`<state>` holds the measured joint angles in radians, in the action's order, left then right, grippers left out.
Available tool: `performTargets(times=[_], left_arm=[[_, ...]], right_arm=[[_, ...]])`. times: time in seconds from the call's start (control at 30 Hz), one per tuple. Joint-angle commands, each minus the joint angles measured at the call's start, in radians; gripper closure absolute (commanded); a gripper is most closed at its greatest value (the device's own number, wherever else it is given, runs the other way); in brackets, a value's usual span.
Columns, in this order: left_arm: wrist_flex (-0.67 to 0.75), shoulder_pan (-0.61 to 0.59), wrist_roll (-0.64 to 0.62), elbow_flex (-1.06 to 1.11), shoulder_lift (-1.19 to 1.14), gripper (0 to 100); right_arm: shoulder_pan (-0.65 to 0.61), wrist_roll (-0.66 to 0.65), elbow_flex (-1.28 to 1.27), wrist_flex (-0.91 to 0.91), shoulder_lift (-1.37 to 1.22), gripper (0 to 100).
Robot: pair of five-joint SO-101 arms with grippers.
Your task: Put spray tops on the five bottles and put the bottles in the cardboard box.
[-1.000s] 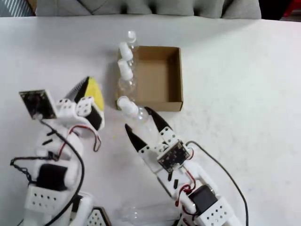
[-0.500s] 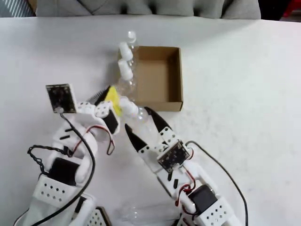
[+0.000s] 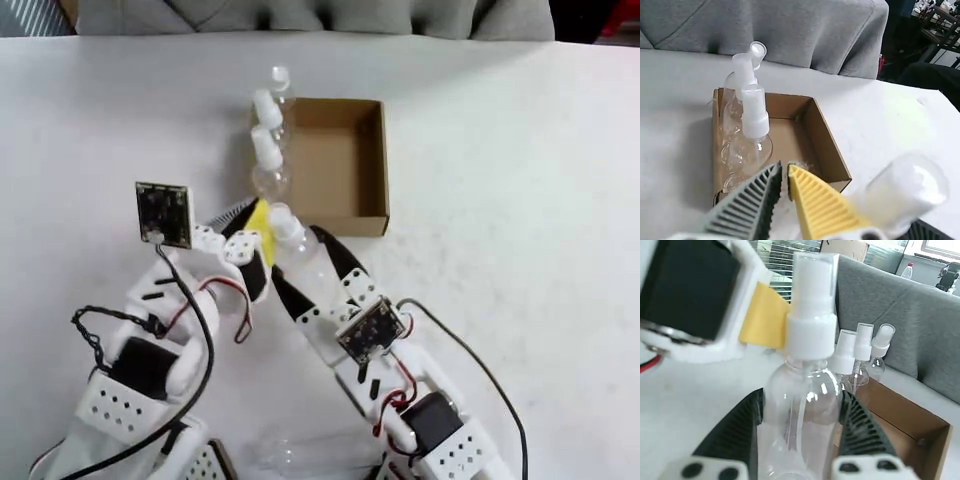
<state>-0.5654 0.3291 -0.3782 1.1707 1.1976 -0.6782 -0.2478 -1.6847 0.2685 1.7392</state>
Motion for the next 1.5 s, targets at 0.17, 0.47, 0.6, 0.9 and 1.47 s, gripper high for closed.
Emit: performTargets(times=[0.17,0.47,0.6,0.9,1.47], left_arm=[[0.012,0.015,0.011,0.006,-0.007,98],[0.118,-0.093,0.003,0.012,-0.008,98],[0.196,-0.143,-0.048,0.014,-0.008,98],[0.233,-0.09,-0.15,0.02,-0.008,98],[0.235,-0.139,-0.106,0.051,-0.007,98]], right_arm=[[0.004,-0.011,-0.009,0.001,0.019,98.2],[0.004,-0.011,-0.009,0.001,0.019,98.2],[0.004,-0.011,-0.009,0.001,0.019,98.2],[0.004,-0.011,-0.009,0.002,0.019,98.2],[0.143,0.017,0.026,-0.004,0.019,98.2]])
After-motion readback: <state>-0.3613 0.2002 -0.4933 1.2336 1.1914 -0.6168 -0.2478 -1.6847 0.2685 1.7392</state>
